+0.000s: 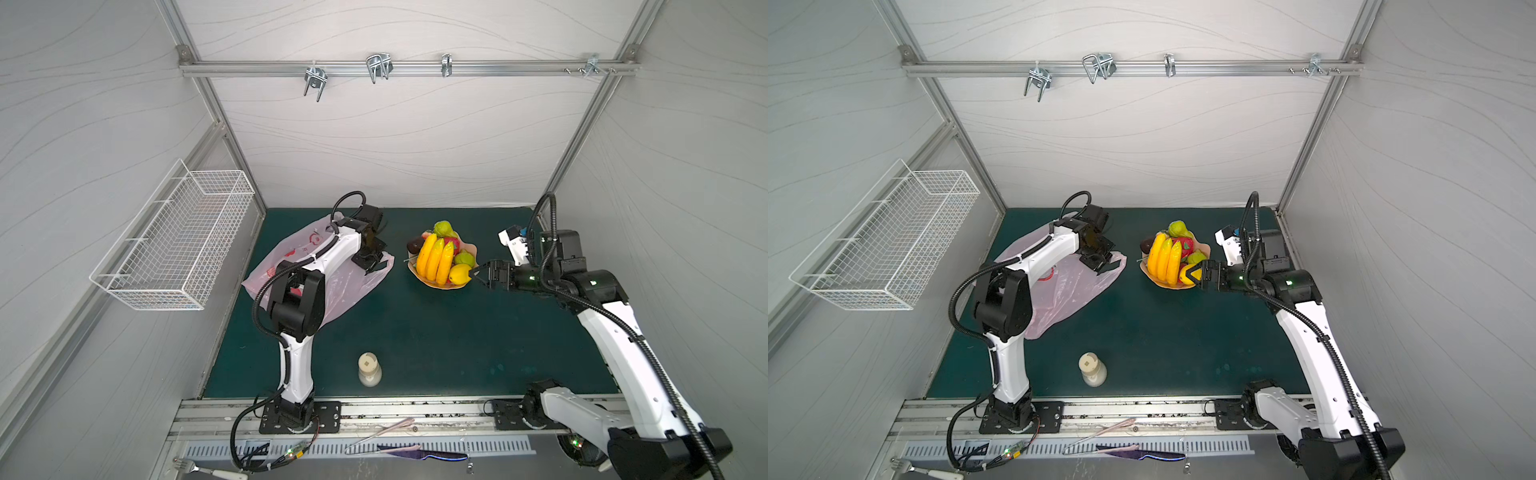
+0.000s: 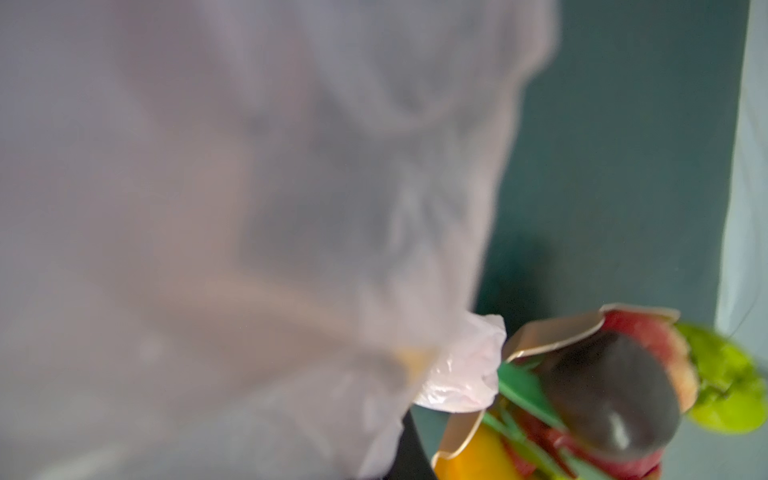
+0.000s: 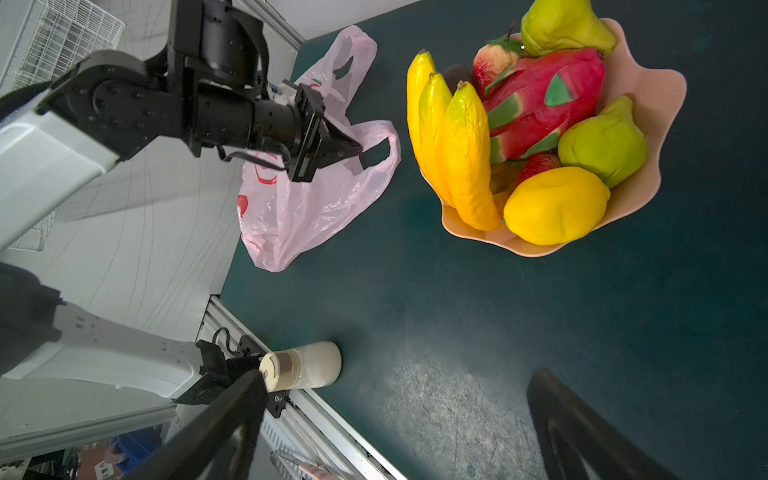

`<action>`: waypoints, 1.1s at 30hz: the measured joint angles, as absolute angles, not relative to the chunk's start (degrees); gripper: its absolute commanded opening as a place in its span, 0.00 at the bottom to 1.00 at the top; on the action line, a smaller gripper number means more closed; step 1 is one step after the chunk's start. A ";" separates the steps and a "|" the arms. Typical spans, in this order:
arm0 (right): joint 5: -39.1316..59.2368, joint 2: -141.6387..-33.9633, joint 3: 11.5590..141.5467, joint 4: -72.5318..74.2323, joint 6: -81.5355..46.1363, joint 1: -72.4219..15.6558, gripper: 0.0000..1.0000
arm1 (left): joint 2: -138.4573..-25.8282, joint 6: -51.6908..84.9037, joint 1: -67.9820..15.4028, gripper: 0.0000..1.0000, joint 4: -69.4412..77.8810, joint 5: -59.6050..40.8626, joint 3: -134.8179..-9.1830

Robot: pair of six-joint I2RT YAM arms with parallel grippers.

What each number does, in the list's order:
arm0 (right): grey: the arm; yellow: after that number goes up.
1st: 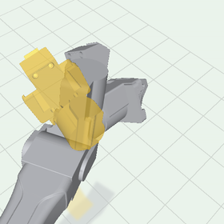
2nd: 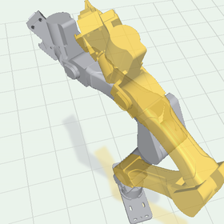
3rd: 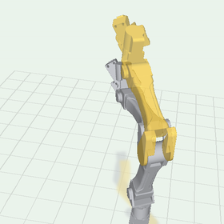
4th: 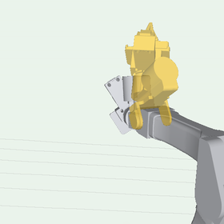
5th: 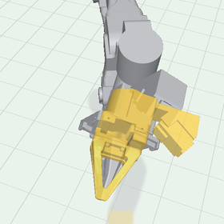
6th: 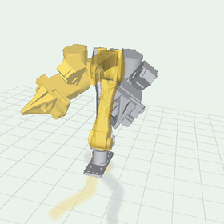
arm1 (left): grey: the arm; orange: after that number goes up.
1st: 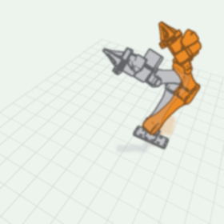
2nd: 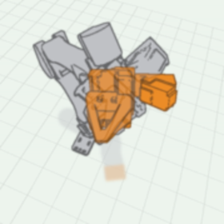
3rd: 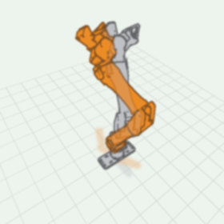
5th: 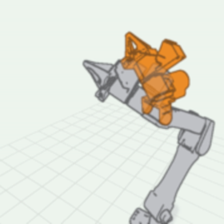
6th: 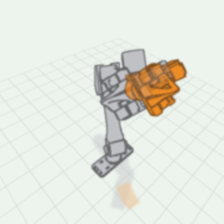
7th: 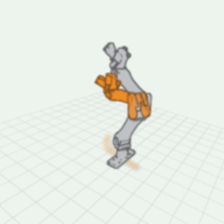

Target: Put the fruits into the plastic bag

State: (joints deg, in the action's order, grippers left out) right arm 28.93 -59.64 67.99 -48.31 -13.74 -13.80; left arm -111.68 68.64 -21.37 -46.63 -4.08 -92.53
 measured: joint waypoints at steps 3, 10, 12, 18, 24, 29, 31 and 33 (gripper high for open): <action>28.93 -59.64 67.18 -47.81 -14.00 -13.80 0.99 | -105.03 63.35 -21.71 0.00 -47.16 -5.74 -86.56; 29.52 -59.64 64.64 -46.98 -15.07 -13.80 0.99 | -91.35 47.33 -23.53 0.00 -52.53 -10.04 -77.87; 30.39 -59.64 63.77 -46.35 -15.14 -13.80 0.99 | -87.94 43.07 -24.14 0.00 -55.61 -10.61 -75.94; 34.94 -60.42 61.10 -42.50 -14.76 -15.00 0.99 | -77.52 30.89 -24.82 0.00 -67.26 -8.88 -72.69; 34.65 -65.04 60.95 -37.91 -12.05 -17.69 0.99 | -68.42 23.57 -24.80 0.00 -73.89 -4.60 -72.53; 33.45 -71.92 63.29 -35.59 -9.45 -17.74 0.98 | -65.95 21.06 -24.82 0.00 -75.13 -4.51 -72.16; 33.36 -74.52 64.36 -34.20 -8.54 -17.74 0.96 | -65.04 20.47 -24.82 0.00 -75.07 -4.75 -71.57; 33.76 -76.97 65.60 -33.34 -7.57 -17.69 0.93 | -64.20 20.05 -24.82 0.00 -75.13 -4.93 -71.16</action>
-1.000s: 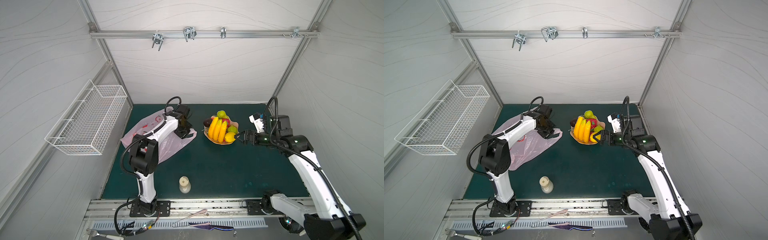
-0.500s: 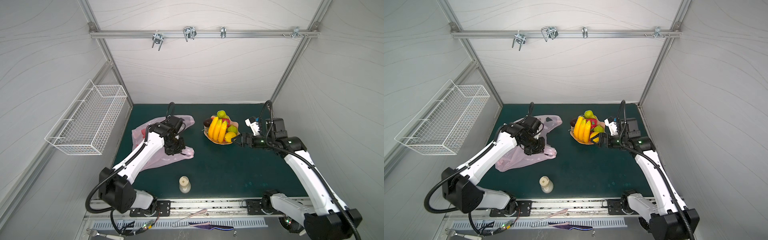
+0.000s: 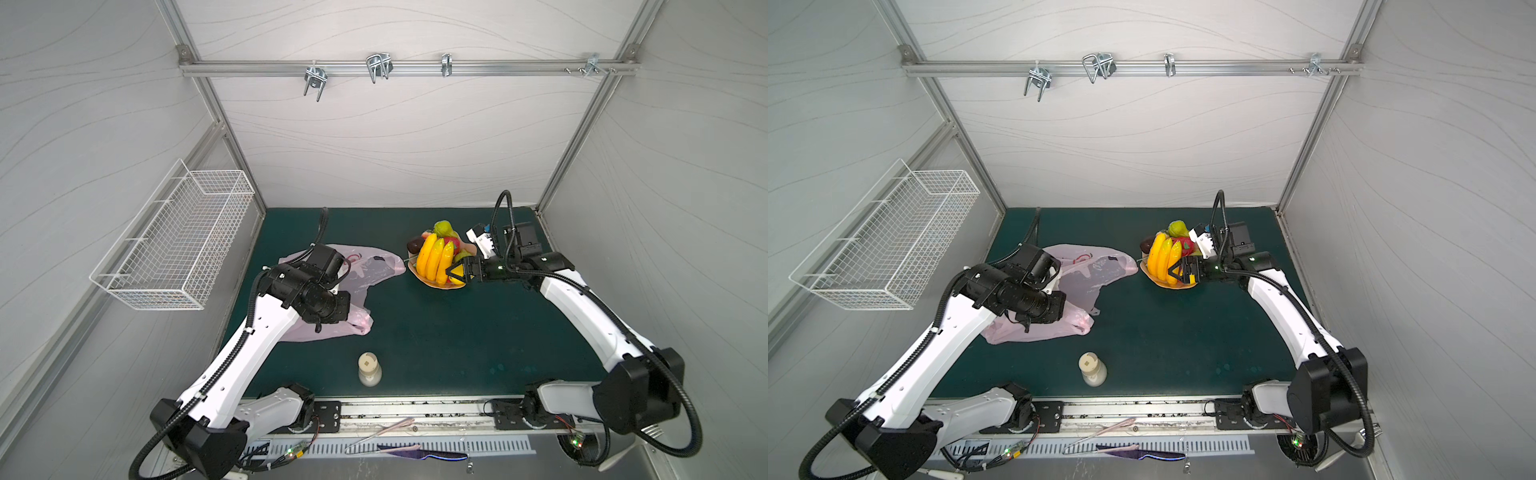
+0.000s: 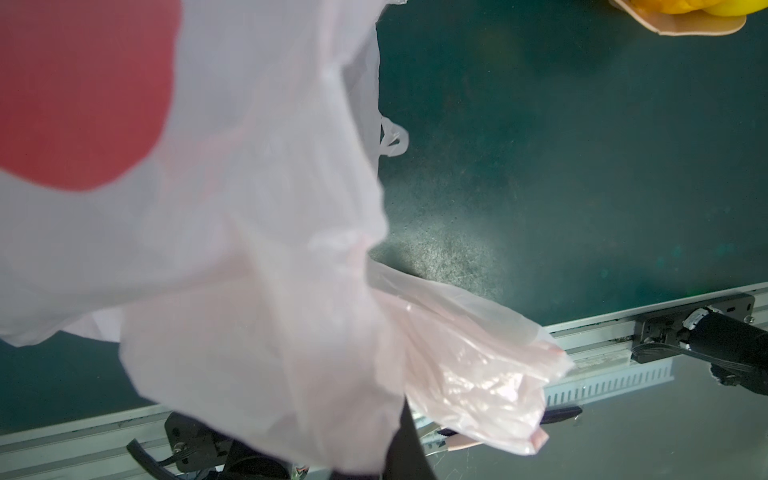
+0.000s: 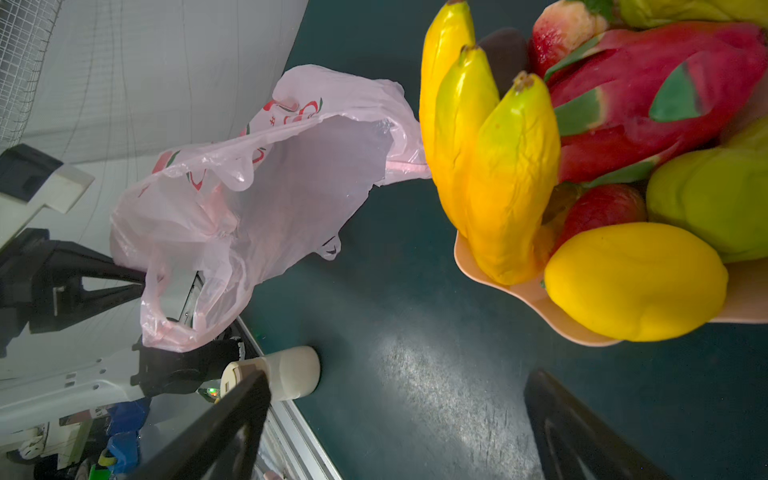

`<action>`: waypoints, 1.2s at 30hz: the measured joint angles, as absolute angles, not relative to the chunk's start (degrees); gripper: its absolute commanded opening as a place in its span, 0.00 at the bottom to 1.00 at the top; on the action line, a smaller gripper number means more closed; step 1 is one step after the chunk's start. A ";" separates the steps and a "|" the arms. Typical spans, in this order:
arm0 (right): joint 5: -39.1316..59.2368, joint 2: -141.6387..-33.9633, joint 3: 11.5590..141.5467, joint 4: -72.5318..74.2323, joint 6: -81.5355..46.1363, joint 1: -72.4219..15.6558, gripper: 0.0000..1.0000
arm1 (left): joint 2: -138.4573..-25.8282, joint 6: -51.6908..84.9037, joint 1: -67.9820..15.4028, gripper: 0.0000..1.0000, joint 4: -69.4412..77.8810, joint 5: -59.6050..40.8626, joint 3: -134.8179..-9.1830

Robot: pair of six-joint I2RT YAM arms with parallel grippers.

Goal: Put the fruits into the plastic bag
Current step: 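Hold the bag open with the left gripper while the right gripper grasps the bananas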

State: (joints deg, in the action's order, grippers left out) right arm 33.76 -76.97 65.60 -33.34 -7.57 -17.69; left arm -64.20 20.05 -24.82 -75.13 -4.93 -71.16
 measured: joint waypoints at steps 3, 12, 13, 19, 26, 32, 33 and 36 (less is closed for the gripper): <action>34.85 -80.29 67.26 -31.48 -6.87 -17.39 0.89 | -63.99 19.86 -24.82 0.00 -75.16 -4.91 -71.11; 35.59 -85.82 68.03 -25.32 -6.61 -16.82 0.84 | -63.72 21.21 -24.82 0.00 -73.93 -4.97 -69.89; 35.62 -86.24 68.05 -24.49 -6.59 -16.73 0.83 | -63.72 21.28 -24.82 0.00 -73.82 -4.99 -69.76; 35.90 -89.82 68.66 -21.85 -6.52 -16.62 0.75 | -63.70 21.43 -24.82 0.00 -73.52 -5.21 -69.67; 37.30 -91.02 69.06 -19.84 -6.57 -16.36 0.68 | -62.96 21.43 -24.82 0.00 -73.54 -5.21 -69.67; 38.61 -91.39 69.06 -18.11 -6.57 -16.12 0.65 | -62.70 21.43 -24.82 0.00 -73.54 -5.30 -69.67; 38.76 -91.64 69.06 -17.93 -6.55 -16.08 0.65 | -62.59 21.43 -24.82 0.00 -73.54 -5.34 -69.67; 38.96 -92.27 69.06 -17.82 -6.42 -16.01 0.68 | -62.43 21.41 -24.82 0.00 -73.54 -5.39 -69.67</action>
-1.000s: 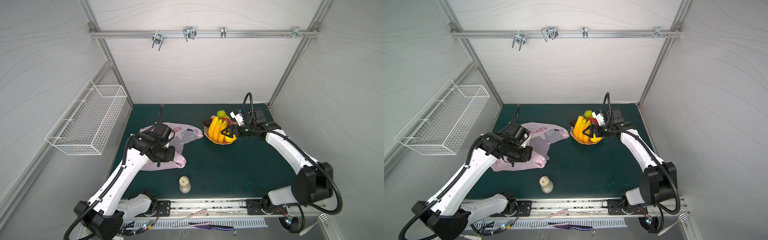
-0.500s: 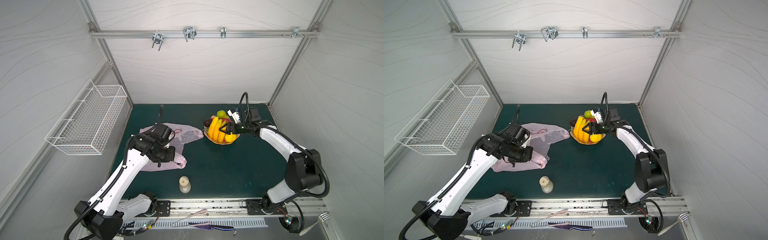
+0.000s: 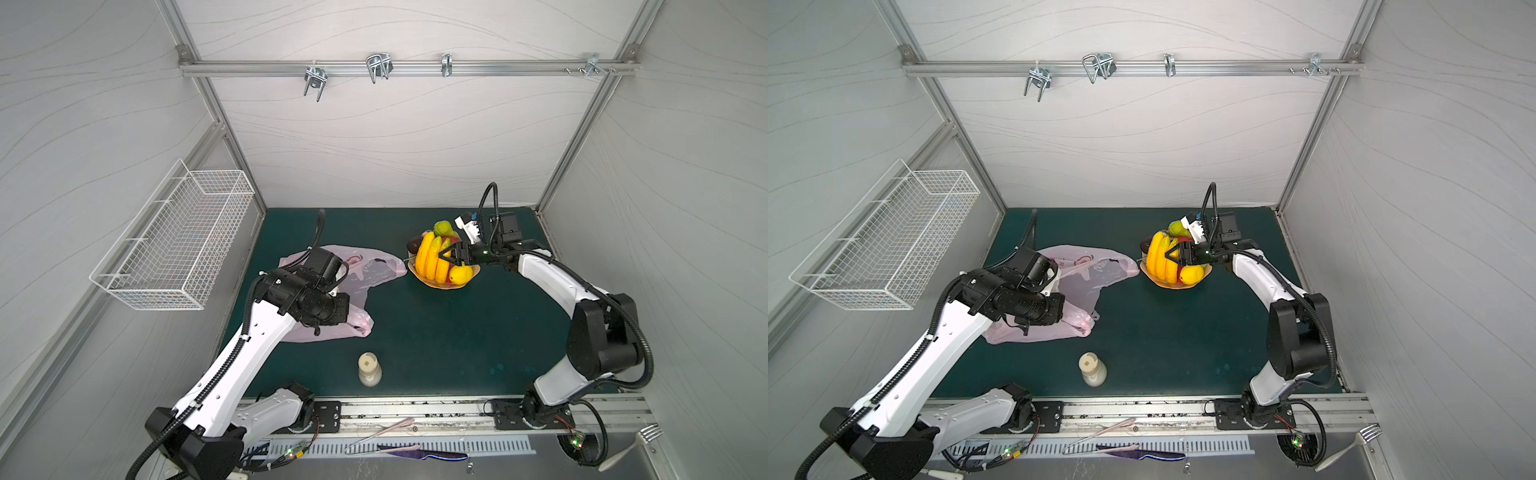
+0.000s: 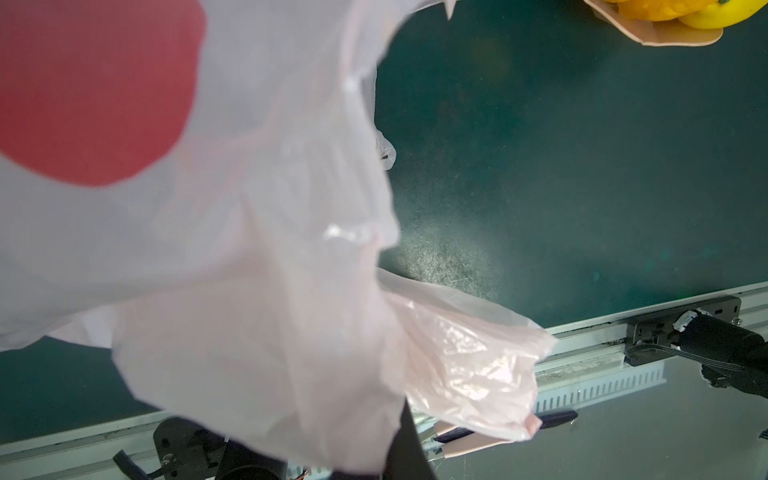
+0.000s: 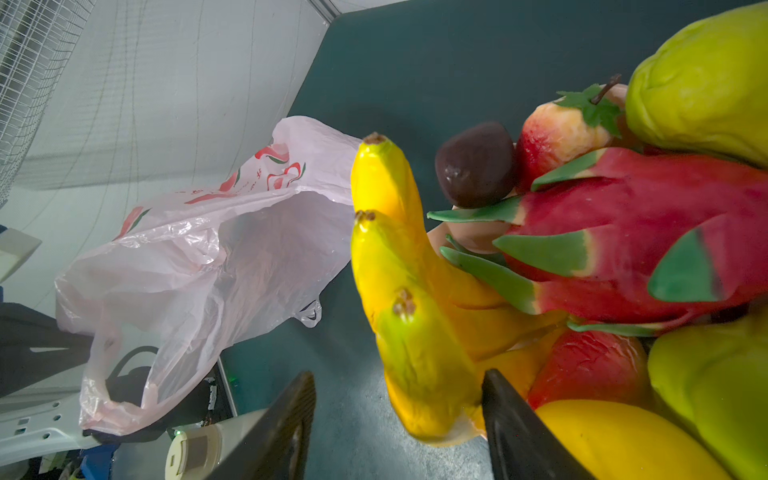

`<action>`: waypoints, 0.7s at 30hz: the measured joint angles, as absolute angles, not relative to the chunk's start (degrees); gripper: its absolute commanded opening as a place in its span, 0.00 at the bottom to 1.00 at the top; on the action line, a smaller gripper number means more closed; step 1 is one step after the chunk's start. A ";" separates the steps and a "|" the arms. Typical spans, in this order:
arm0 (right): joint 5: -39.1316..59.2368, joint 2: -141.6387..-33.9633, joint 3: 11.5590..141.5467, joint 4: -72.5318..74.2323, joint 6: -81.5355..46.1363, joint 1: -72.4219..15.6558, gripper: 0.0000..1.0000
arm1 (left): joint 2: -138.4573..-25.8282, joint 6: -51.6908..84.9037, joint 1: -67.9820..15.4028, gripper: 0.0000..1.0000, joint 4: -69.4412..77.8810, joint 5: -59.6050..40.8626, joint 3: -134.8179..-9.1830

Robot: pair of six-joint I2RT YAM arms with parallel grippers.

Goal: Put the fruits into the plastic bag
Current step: 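Hold the bag open with the left gripper while the right gripper grasps the bananas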

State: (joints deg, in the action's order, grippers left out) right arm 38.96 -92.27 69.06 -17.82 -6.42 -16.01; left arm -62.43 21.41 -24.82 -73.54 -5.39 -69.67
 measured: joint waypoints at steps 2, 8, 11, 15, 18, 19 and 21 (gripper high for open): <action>38.92 -92.38 69.01 -17.80 -6.20 -15.84 0.78 | -62.33 21.41 -24.82 0.00 -73.52 -5.39 -69.67; 39.31 -92.38 68.03 -16.47 -6.13 -15.49 0.79 | -62.22 21.41 -24.82 0.00 -73.54 -5.41 -69.67; 40.14 -92.40 67.64 -15.70 -6.17 -15.38 0.77 | -62.22 21.41 -24.82 0.00 -73.52 -5.41 -69.67; 41.06 -92.60 67.51 -14.09 -6.22 -15.31 0.70 | -62.15 21.41 -24.82 0.00 -73.52 -5.63 -69.67; 41.63 -92.88 67.22 -12.75 -6.26 -15.05 0.63 | -62.06 21.41 -24.82 0.00 -73.43 -6.02 -69.65; 41.85 -92.97 66.96 -12.38 -6.37 -14.94 0.60 | -62.00 21.41 -24.82 0.00 -73.43 -6.09 -69.65; 42.33 -93.08 66.30 -11.84 -6.50 -14.68 0.55 | -61.84 21.41 -24.82 0.00 -73.41 -6.20 -69.65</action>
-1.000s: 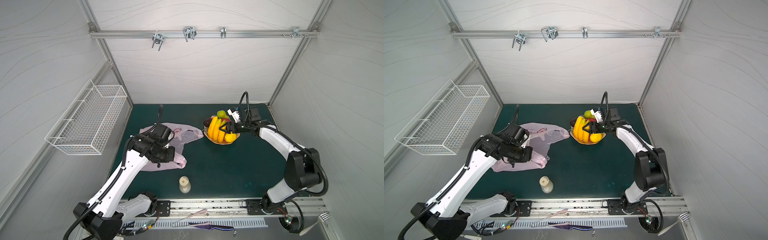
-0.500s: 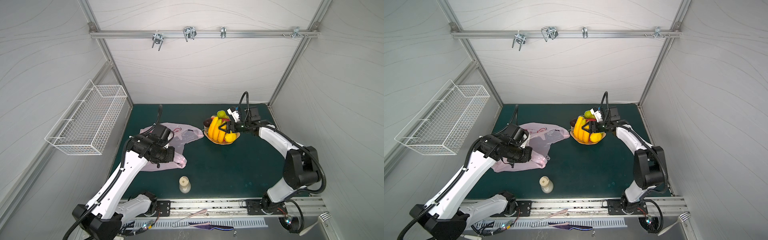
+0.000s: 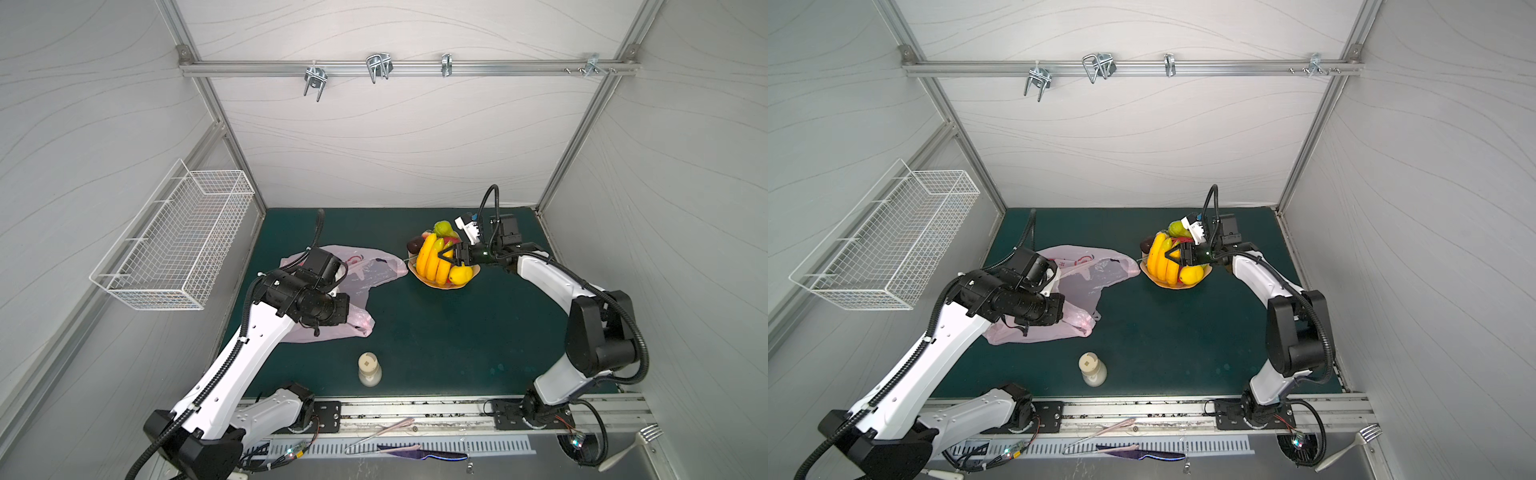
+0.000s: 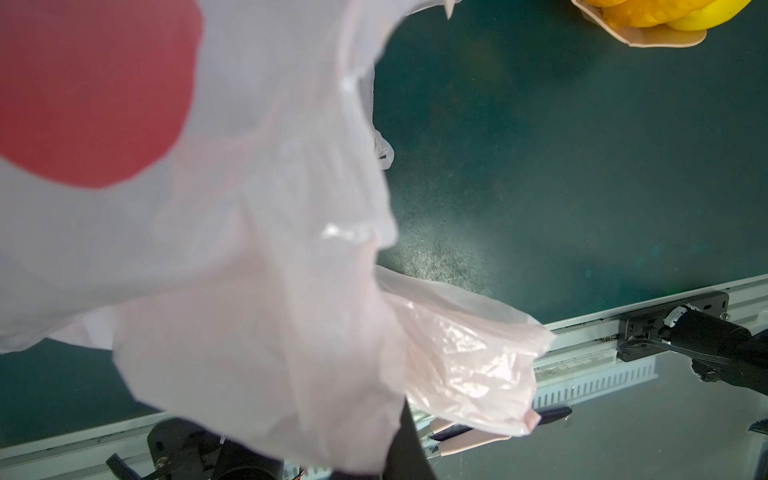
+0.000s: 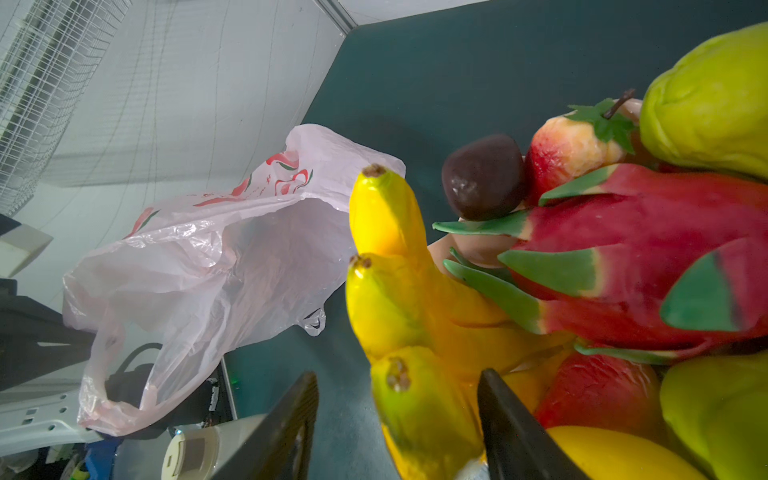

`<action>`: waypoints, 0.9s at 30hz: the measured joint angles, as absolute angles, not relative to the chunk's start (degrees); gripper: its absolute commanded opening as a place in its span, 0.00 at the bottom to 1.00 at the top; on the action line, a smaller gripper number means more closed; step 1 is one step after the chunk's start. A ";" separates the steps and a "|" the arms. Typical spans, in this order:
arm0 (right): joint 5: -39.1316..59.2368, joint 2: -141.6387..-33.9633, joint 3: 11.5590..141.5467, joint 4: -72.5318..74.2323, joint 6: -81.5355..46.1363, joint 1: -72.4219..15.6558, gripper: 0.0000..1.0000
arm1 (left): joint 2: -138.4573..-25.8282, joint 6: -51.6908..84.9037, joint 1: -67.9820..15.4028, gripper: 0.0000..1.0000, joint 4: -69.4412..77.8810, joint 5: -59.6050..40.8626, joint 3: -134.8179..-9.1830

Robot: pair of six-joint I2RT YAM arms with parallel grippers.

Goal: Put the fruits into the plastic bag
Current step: 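Hold the bag open with the left gripper while the right gripper grasps the bananas, then lift the yellow bananas from the bowl with the right gripper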

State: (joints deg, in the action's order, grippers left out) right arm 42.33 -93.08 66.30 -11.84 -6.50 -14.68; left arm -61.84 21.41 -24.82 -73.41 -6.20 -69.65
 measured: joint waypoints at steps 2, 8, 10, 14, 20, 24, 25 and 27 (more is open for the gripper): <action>42.68 -93.19 65.76 -11.38 -6.81 -14.48 0.50 | -61.65 21.41 -24.82 0.00 -73.41 -6.22 -69.63; 43.66 -93.34 65.28 -10.46 -7.66 -14.31 0.36 | -61.10 21.41 -24.82 0.00 -73.43 -6.22 -69.14; 43.99 -93.34 65.28 -10.20 -7.97 -14.22 0.35 | -61.10 21.41 -24.82 0.00 -73.41 -6.22 -69.10; 44.77 -93.27 65.25 -9.85 -8.75 -14.11 0.31 | -60.86 21.43 -24.82 0.00 -73.34 -6.20 -68.86; 45.74 -92.09 64.01 -8.78 -11.18 -13.52 0.27 | -60.45 21.45 -24.82 0.00 -73.01 -6.20 -68.60; 46.85 -90.54 63.55 -7.97 -14.31 -13.13 0.27 | -60.45 21.45 -24.82 0.00 -72.95 -6.20 -68.42; 47.31 -89.95 63.40 -7.66 -15.44 -13.04 0.26 | -60.45 21.45 -24.82 0.00 -72.97 -6.20 -68.40; 48.12 -88.92 63.24 -6.74 -17.58 -12.64 0.26 | -60.45 21.45 -24.82 0.00 -72.95 -6.20 -68.40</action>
